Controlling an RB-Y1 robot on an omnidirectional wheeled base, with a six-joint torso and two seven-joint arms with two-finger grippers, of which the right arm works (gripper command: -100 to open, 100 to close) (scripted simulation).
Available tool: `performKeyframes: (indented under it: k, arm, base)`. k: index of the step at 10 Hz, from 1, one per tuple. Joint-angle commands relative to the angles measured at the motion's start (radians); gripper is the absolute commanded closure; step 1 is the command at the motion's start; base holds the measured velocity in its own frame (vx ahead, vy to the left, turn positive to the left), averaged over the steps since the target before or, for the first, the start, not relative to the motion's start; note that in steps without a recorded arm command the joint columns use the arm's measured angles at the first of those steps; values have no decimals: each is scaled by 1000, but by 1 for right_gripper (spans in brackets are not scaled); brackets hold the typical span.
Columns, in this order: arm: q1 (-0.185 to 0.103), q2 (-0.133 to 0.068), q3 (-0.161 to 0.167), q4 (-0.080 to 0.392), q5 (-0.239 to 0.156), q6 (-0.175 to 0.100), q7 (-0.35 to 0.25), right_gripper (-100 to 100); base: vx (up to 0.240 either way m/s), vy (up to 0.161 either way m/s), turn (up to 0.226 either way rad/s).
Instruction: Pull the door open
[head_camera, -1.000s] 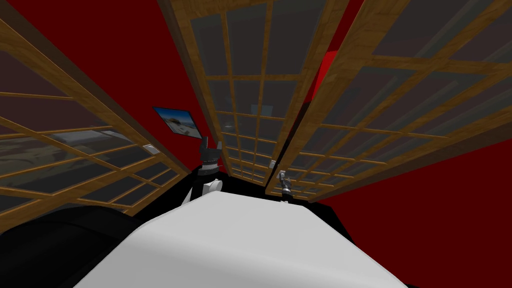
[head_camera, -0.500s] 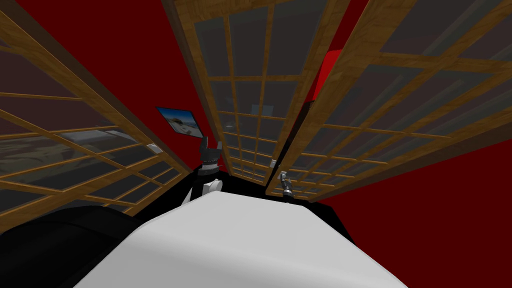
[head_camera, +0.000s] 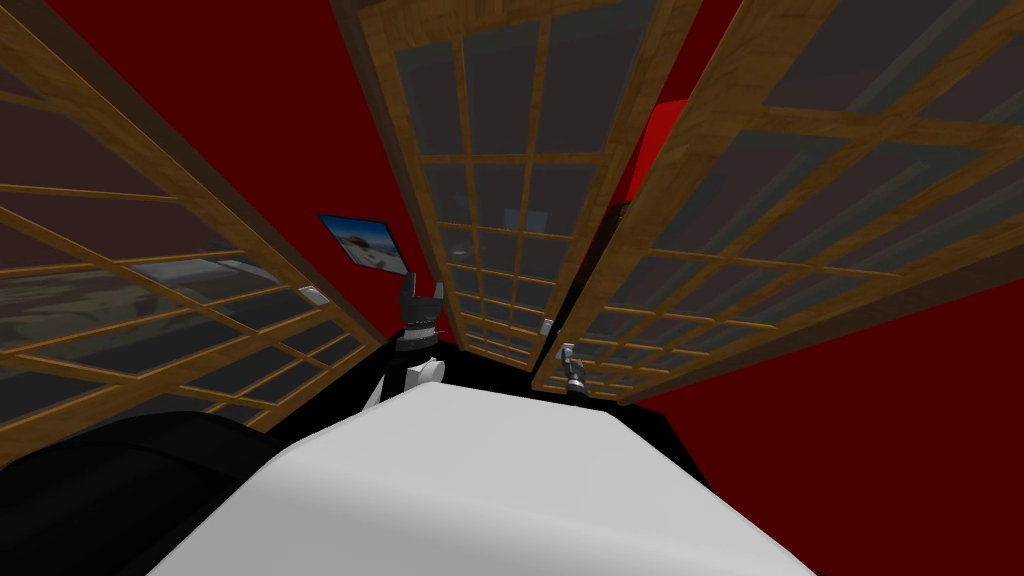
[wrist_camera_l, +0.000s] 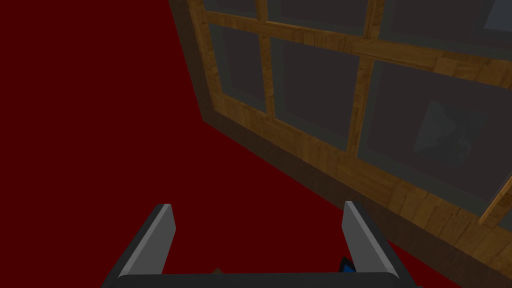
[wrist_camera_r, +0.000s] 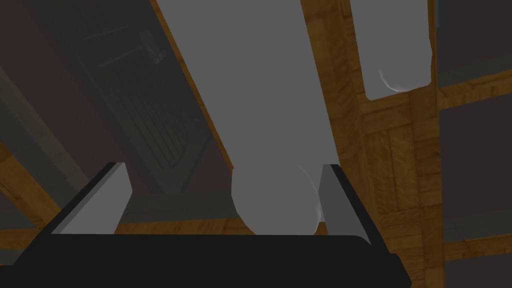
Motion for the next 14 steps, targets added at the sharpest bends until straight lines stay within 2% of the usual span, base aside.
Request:
performKeyframes:
  k: [1,2,6,8,12,14]
  arm:
    - [15,-17,-12,11,-11,20,-40,100]
    - [15,-17,-12,11,-11,20,-40,100]
    - [24,-32,-8,17,-36,19,-154,100]
    - [24,-32,-8,17,-36,19,-154,100]
    - [31,-46,-2,22,-64,18,-271,100]
    - [31,-46,-2,22,-64,18,-271,100]
  base:
    - [-34,9,43]
    - [-21,7,-17]
    - [-31,13,52]
    - [-17,4,9]
    - [-30,10,58]
    - [-26,7,17]
